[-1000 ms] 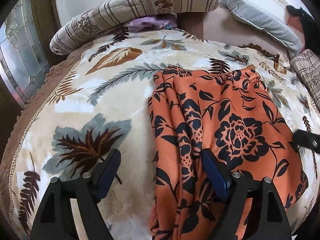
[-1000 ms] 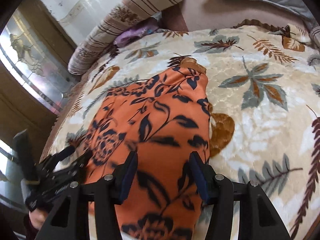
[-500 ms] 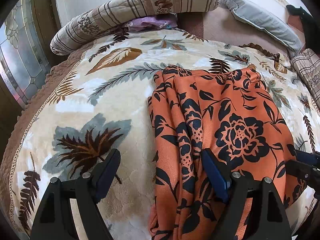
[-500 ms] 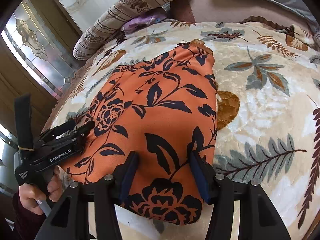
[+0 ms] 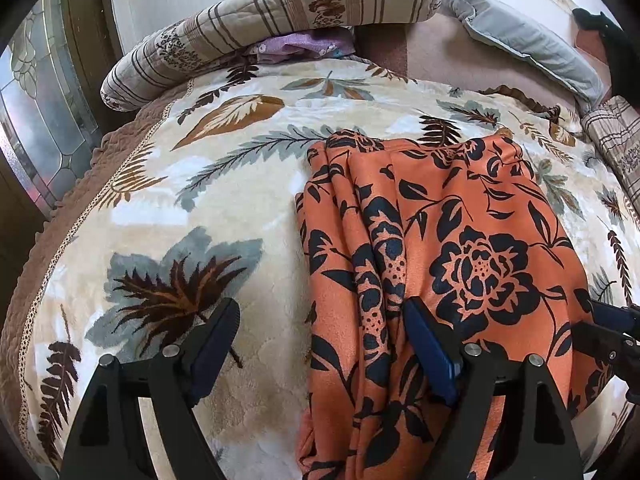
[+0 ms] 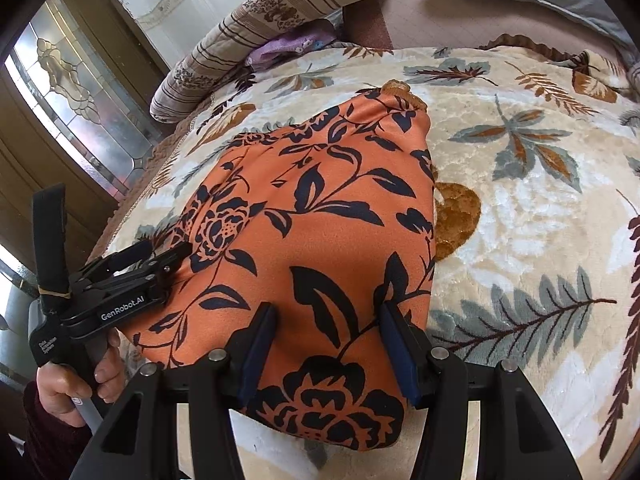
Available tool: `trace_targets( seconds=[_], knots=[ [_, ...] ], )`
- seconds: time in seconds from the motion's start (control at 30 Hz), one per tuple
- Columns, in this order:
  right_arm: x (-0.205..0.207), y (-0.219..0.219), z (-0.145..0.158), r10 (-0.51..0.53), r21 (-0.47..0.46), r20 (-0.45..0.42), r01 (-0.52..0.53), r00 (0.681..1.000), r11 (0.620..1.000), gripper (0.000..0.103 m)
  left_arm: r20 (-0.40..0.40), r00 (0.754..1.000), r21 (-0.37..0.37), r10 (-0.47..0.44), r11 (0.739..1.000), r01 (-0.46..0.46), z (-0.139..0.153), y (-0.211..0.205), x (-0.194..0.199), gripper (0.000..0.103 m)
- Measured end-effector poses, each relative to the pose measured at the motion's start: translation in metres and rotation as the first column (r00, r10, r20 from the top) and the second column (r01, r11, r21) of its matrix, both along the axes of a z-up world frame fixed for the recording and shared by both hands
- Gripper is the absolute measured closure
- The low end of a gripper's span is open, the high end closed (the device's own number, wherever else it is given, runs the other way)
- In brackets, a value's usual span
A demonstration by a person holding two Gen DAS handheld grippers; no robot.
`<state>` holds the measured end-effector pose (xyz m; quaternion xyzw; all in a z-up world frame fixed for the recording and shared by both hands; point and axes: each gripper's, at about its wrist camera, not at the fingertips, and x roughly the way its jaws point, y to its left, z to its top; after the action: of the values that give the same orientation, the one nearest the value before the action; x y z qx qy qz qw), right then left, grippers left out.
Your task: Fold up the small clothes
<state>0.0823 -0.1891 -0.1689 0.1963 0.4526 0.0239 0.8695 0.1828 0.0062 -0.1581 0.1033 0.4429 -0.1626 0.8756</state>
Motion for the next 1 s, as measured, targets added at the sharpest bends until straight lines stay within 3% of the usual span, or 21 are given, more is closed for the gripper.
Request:
trace_targets(
  seconds=[0.6,0.77,1.0],
  knots=[
    [-0.002,0.0,0.001,0.01,0.001,0.004,-0.01,1.0,1.0,0.044,-0.007,1.0,-0.001,0.007,1.0,-0.007,-0.001,0.0,0.002,0.019],
    [0.004,-0.005,0.015,0.022,0.006,-0.016,-0.022,1.0,1.0,0.044,-0.027,0.999,-0.015,0.021,1.0,-0.022,0.001,0.001,0.005,0.019],
    [0.029,-0.027,0.046,-0.029,0.019,0.073,0.028,0.997,0.999,0.044,-0.031,0.999,-0.026,0.029,0.999,-0.03,0.003,-0.002,0.009,0.019]
  ],
)
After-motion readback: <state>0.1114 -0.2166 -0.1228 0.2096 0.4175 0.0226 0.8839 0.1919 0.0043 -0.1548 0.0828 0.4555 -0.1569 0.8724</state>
